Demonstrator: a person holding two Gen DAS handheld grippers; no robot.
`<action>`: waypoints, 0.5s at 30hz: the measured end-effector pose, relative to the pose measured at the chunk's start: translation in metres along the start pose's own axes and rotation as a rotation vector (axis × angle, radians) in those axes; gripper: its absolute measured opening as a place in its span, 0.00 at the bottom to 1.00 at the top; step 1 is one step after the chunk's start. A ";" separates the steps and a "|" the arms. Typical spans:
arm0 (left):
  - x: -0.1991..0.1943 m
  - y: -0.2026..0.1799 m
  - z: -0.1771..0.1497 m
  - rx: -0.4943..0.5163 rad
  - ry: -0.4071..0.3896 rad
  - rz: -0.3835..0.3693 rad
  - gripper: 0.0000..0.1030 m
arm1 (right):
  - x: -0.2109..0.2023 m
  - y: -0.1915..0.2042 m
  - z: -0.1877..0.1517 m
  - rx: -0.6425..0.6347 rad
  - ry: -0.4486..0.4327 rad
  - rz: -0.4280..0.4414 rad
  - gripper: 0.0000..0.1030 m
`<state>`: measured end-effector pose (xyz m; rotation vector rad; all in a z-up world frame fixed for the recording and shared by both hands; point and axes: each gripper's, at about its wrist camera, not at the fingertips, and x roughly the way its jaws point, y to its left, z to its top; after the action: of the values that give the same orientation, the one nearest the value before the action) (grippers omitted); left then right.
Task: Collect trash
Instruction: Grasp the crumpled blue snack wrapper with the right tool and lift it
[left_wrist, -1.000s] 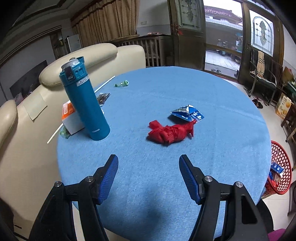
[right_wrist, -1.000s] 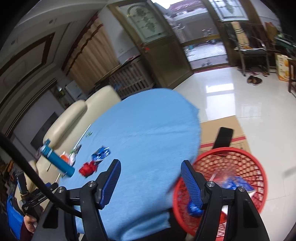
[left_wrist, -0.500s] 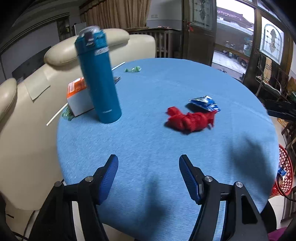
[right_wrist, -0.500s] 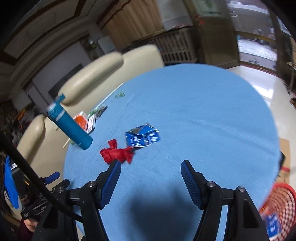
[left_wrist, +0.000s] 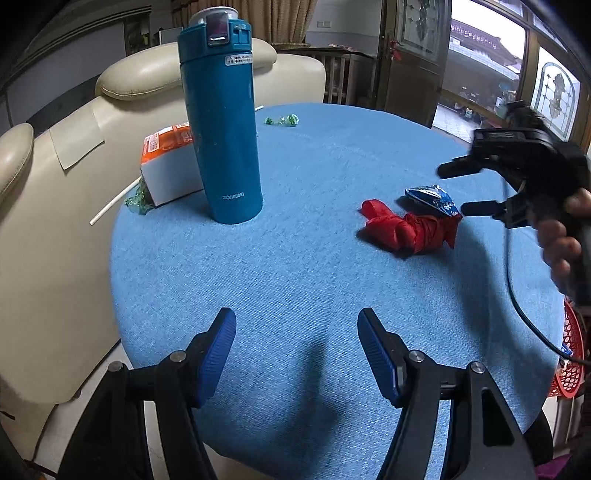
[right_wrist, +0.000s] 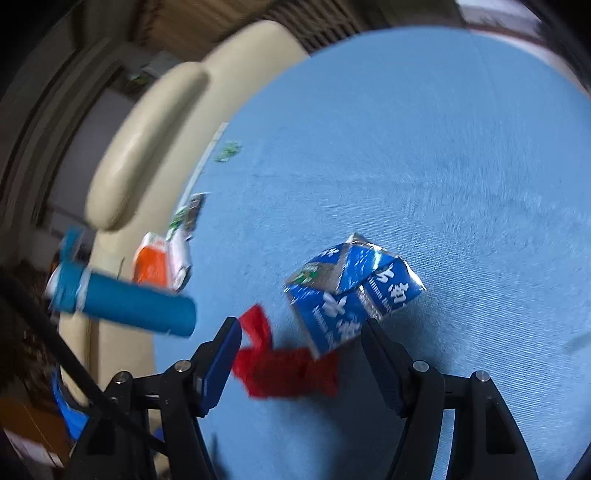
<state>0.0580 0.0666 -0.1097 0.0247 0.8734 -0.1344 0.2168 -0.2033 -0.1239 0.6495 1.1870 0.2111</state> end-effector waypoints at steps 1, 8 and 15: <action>-0.002 0.001 -0.001 -0.001 -0.004 0.000 0.67 | 0.004 0.000 0.003 0.021 0.000 -0.011 0.69; -0.005 0.007 -0.005 -0.015 0.000 -0.013 0.67 | 0.039 0.023 0.025 0.021 0.002 -0.218 0.69; -0.008 0.006 -0.006 -0.010 -0.001 -0.017 0.67 | 0.069 0.051 0.028 -0.132 -0.008 -0.389 0.69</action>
<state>0.0487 0.0744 -0.1074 0.0077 0.8731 -0.1458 0.2774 -0.1394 -0.1430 0.2950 1.2560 -0.0422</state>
